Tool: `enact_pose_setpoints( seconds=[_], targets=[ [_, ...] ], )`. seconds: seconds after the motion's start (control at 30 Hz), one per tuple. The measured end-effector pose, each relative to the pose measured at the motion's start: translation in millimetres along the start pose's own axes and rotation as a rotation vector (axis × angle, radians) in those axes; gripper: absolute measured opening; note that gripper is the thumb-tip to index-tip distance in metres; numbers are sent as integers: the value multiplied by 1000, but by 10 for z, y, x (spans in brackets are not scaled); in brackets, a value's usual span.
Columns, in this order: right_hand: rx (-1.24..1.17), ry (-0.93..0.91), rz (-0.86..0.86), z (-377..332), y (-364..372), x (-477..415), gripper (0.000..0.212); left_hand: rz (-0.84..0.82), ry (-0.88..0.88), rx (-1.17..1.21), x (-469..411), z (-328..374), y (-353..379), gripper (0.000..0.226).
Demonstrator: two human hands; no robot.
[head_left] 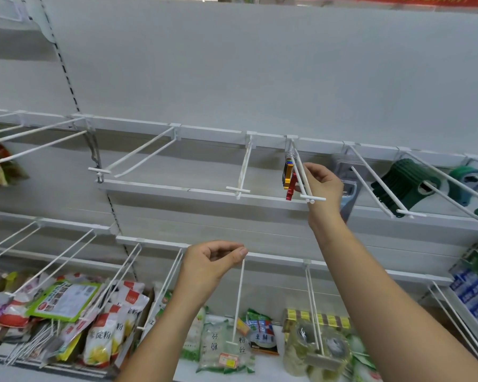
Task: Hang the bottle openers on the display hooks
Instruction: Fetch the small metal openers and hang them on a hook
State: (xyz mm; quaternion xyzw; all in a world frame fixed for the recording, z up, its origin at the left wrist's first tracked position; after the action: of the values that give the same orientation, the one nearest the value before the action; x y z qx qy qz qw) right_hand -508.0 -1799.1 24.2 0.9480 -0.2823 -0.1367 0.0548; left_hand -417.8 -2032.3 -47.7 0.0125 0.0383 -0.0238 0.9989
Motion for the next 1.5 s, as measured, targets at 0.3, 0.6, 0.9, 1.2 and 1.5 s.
enact_pose_setpoints(
  seconds=[0.3, 0.6, 0.9, 1.2, 1.5],
  targets=[
    [25, 6, 38, 61, 127, -228, 12, 34, -25, -4, -63, -39, -141, 16],
    [36, 23, 63, 77, 84, -140, 7, 19, -10, -7, -37, -67, -194, 18],
    [151, 96, 27, 562, -643, 1018, 7, -93, -46, 13, 139, -362, 153, 16],
    [159, 137, 71, 533, -2064, 2067, 24, -315, -38, -36, 816, -427, 1320, 30],
    [132, 98, 363, -16, -4492, 2875, 28, -630, -50, 11, 2405, -450, 3423, 27]
  ],
)
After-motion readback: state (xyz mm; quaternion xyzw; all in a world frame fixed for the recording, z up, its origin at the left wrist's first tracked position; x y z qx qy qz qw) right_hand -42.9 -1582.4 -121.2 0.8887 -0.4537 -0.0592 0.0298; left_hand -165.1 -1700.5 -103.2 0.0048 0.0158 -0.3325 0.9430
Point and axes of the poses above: each hand's wrist, its own x-axis away from the middle knuckle, its own y-axis out of the palm, z = x × y, the point moved 1 cm from there along -x, towards the middle knuckle, and after that the axes turned 3 degrees about z, right-handed, at the moved point
